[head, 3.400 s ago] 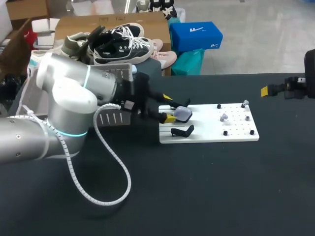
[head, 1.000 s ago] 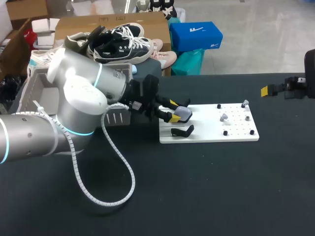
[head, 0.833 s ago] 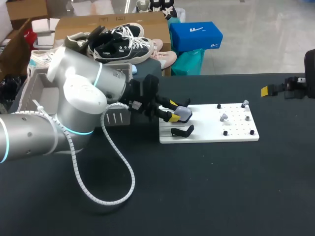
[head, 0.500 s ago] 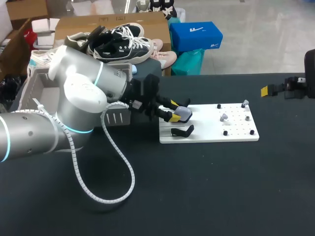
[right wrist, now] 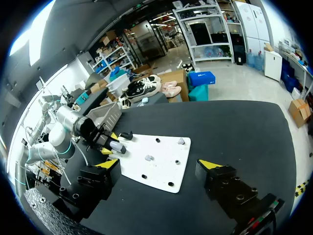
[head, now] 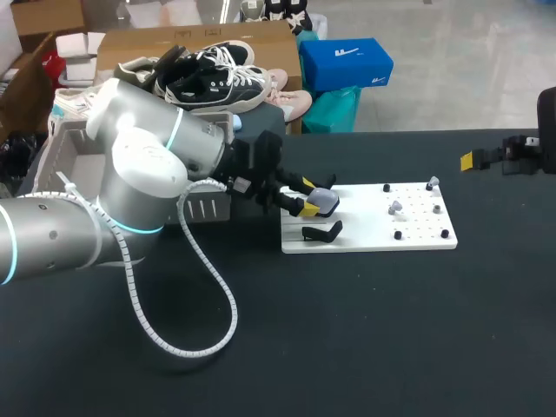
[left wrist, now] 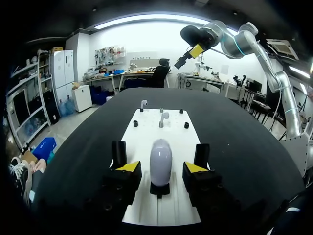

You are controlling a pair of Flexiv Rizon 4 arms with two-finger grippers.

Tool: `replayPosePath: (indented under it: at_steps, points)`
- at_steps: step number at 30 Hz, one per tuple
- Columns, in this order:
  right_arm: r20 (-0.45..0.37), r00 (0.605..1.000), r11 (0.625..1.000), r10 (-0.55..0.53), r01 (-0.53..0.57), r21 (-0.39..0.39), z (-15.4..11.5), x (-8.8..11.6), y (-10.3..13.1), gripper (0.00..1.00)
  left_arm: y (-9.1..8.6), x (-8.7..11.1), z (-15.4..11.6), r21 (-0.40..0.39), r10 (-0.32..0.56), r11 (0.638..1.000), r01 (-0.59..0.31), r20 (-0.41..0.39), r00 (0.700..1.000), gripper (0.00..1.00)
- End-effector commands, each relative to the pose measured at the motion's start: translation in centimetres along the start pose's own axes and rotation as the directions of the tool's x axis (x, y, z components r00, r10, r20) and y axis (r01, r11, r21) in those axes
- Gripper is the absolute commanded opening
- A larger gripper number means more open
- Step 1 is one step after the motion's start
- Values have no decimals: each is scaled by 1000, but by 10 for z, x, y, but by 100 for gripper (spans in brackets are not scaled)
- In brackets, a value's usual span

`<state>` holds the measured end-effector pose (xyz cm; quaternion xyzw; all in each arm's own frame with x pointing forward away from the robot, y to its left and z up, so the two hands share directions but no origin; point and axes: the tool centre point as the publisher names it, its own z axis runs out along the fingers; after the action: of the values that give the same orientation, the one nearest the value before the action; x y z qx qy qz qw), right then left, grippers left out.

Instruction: Pick up each earbud case from the left stands, insert the matching earbuds, close the lid, and place the case in the box.

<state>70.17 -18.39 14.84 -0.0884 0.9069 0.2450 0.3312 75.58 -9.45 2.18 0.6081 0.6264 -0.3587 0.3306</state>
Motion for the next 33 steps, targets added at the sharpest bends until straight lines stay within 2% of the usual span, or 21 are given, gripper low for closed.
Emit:
replayPosePath:
  at_steps: [1, 6, 10, 19, 26, 28, 33]
  points:
    - [-1, 1000, 1000, -1, 1, -4, -1, 0, -1, 100, -1, 0, -1, -2, -1, 1000, 1, 1, 1000, 55]
    - [-1, 1000, 1000, -1, 1, -4, -1, 0, -1, 100, -1, -1, 0, 1, -2, 1000, 2, -2, 1000, 55]
    - [-1, 1000, 1000, -1, 1, -4, -1, 0, -1, 100, 0, 0, 0, 5, -6, 1000, 6, -1, 1000, 50]
    - [-1, 1000, 1000, -1, 1, -4, -1, 0, -1, 100, -1, 2, 5, 10, -7, 1000, 7, -10, 1000, 53]
    - [-1, 1000, 1000, -1, 1, -4, -1, 0, -1, 100, -3, 3, 9, 7, -10, 1000, 10, -12, 1000, 48]
    - [-1, 1000, 1000, -1, 1, -4, -1, 0, -1, 100, -4, 3, 9, 8, -9, 1000, 9, -14, 1000, 40]
    - [-1, 1000, 1000, -1, 1, -4, -1, 0, -1, 100, -4, 2, 10, 5, -12, 1000, 12, -11, 1000, 41]
